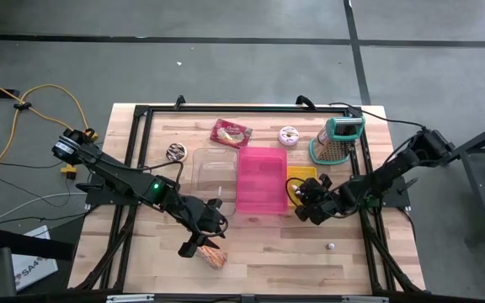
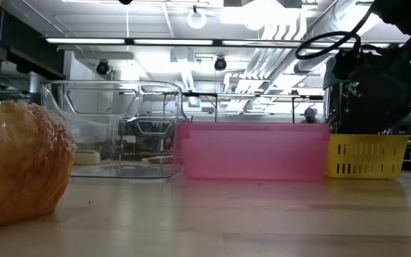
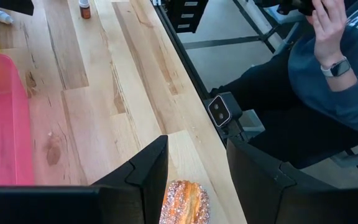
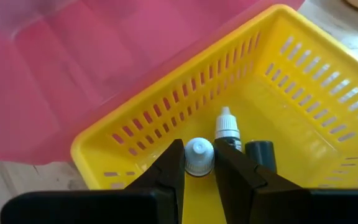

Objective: Pick & Place Food Item
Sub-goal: Put the left brown food coloring bottle into the yellow bin, then put the brown food coloring bottle into the yellow bin

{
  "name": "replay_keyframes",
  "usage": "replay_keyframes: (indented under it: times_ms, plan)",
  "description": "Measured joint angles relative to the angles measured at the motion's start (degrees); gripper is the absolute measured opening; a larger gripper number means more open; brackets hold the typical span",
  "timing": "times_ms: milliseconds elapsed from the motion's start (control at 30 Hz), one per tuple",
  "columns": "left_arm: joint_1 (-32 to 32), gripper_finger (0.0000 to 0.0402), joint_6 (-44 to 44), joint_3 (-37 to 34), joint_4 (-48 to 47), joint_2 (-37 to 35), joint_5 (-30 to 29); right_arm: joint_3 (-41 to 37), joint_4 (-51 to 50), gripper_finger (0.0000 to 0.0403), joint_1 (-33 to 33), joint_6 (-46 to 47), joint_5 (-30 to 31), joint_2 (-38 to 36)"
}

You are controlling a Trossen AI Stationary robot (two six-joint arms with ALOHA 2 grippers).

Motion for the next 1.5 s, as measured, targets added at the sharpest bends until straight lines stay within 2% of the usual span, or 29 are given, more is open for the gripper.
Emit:
replay_keyframes:
  times_ms: [300,733,1033,1167,1500]
  plan:
    - [0.00,0.0159,0.00,0.00,0.00,0.00,-0.02,0.00,0.00,0.0064,0.00,-0.46,-1.12,0.01]
    - [0.00,0.0159,0.00,0.00,0.00,0.00,0.00,0.00,0.00,0.0107,0.00,-0.22,-1.14,0.02]
    - [0.00,0.0159,0.00,0.00,0.00,0.00,-0.02,0.00,0.04,0.0109,0.00,-0.22,-1.03,0.02]
    - [0.00,0.0159,0.00,0.00,0.00,0.00,-0.02,0.00,0.63,0.0109,0.00,-0.44,0.92,-0.15]
    - [0.00,0.0159,0.00,0.00,0.02,0.00,-0.02,0.00,-0.01,0.0109,0.02,-5.77,1.86,-8.88]
